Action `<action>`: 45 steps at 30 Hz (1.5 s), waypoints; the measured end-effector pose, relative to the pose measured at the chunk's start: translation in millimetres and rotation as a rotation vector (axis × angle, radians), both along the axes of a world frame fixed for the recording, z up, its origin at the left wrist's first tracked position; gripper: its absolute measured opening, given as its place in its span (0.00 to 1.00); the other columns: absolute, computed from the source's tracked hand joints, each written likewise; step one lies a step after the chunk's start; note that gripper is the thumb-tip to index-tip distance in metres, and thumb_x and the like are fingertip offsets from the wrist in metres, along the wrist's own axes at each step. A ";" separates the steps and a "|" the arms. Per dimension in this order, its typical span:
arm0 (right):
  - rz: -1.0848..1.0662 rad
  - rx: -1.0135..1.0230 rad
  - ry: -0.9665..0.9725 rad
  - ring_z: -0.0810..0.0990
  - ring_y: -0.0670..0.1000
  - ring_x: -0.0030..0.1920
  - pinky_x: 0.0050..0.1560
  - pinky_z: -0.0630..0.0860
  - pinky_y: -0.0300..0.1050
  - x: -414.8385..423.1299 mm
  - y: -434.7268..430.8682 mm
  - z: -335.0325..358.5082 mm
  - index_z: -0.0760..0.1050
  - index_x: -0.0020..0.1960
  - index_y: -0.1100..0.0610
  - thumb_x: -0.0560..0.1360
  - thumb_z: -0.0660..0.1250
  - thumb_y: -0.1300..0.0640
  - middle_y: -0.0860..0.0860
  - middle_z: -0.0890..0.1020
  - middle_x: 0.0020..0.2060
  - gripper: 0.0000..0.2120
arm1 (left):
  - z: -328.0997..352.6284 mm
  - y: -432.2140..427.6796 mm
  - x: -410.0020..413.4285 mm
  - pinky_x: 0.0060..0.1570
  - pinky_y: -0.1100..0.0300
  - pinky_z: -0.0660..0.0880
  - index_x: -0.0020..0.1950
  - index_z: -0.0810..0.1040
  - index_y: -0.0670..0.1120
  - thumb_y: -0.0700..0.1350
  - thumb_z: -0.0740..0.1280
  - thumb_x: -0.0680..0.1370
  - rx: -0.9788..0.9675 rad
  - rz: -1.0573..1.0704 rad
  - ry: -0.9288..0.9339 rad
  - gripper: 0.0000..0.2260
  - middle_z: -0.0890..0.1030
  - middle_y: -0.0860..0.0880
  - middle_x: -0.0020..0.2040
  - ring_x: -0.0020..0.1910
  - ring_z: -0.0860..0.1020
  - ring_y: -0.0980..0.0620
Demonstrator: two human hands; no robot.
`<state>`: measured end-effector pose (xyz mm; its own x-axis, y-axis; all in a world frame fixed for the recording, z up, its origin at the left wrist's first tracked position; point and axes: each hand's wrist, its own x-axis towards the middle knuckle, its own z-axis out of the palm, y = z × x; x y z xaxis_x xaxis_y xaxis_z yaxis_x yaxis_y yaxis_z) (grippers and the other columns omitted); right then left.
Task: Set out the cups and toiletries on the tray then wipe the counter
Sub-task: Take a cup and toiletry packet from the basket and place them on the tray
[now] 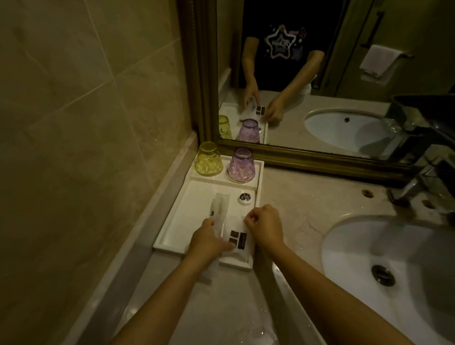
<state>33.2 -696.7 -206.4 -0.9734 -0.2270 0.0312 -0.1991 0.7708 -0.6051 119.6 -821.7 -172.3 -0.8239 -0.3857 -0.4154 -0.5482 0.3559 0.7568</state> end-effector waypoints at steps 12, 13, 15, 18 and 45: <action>0.062 -0.031 0.043 0.69 0.52 0.59 0.61 0.69 0.48 -4.5 0.8 2.2 0.74 0.59 0.54 0.74 0.65 0.52 0.53 0.73 0.56 0.14 | 14.1 -16.7 14.5 0.42 0.52 0.78 0.59 0.76 0.47 0.42 0.68 0.72 0.407 0.152 0.185 0.16 0.83 0.45 0.49 0.42 0.81 0.49; 0.102 -0.103 0.028 0.69 0.52 0.60 0.62 0.69 0.49 -7.3 1.8 11.7 0.73 0.62 0.53 0.75 0.65 0.53 0.53 0.73 0.58 0.16 | 18.8 -18.5 16.4 0.37 0.56 0.76 0.55 0.79 0.47 0.42 0.66 0.73 0.543 0.137 0.205 0.11 0.83 0.46 0.45 0.38 0.80 0.52; 0.216 -0.306 -0.052 0.70 0.52 0.60 0.60 0.72 0.48 -14.3 2.9 38.1 0.69 0.67 0.53 0.76 0.63 0.57 0.53 0.73 0.61 0.19 | 25.7 -20.4 19.4 0.30 0.61 0.74 0.52 0.80 0.44 0.41 0.63 0.74 0.907 0.101 0.225 0.09 0.83 0.47 0.40 0.32 0.77 0.54; 0.388 -0.621 -0.344 0.76 0.49 0.54 0.50 0.75 0.41 -23.0 1.2 84.5 0.72 0.65 0.52 0.79 0.59 0.57 0.50 0.77 0.58 0.16 | 35.1 -15.0 20.3 0.21 0.65 0.71 0.57 0.75 0.41 0.42 0.60 0.72 1.339 0.061 0.238 0.15 0.80 0.46 0.38 0.29 0.76 0.54; 0.053 -0.210 -0.192 0.80 0.59 0.49 0.53 0.78 0.58 -84.3 -67.2 39.7 0.75 0.52 0.61 0.75 0.66 0.58 0.61 0.81 0.49 0.08 | -15.8 -5.6 5.9 0.51 0.54 0.76 0.64 0.69 0.50 0.38 0.65 0.74 -0.108 0.089 0.152 0.19 0.77 0.49 0.48 0.48 0.76 0.49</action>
<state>-51.1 -764.0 -166.7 -0.9529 -0.2861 -0.1006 -0.1024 0.6159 -0.7812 125.5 -827.3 -188.2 -0.8345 -0.4957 -0.2405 -0.4632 0.3950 0.7934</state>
